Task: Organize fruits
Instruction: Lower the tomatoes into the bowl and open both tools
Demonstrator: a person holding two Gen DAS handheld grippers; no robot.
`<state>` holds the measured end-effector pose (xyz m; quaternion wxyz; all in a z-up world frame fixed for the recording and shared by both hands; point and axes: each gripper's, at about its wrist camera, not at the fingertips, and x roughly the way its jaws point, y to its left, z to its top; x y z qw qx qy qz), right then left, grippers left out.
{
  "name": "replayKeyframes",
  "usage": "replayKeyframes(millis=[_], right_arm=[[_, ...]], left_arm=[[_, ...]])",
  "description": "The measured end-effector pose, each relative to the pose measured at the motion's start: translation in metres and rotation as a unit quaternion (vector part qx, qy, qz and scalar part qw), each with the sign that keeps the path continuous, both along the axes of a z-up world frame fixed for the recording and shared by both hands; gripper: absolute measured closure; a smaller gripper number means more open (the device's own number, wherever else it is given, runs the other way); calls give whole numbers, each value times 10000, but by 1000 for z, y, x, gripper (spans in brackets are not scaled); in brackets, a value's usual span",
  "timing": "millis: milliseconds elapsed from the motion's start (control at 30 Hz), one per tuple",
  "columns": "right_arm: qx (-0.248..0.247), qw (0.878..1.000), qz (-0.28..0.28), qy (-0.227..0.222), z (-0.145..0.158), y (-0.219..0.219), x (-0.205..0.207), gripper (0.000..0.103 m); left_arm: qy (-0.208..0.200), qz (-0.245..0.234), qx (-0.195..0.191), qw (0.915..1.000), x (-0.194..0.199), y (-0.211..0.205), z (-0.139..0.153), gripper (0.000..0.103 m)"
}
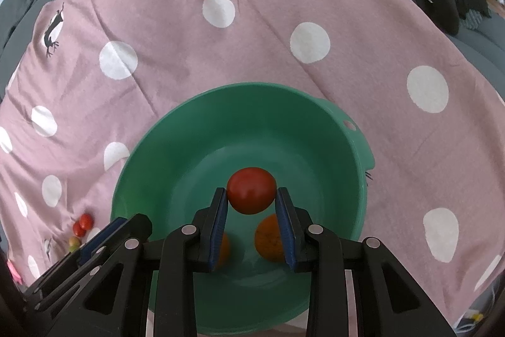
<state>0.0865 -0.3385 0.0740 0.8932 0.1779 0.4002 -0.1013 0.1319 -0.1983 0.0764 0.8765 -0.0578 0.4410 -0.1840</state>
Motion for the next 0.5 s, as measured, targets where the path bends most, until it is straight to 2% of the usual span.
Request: replayKeyframes(millis=[500], right_arm=[[-3,10000,-32,7,0,1,-1,69]], left_arm=[[1,11,-10,10000,-1,0,0,78]])
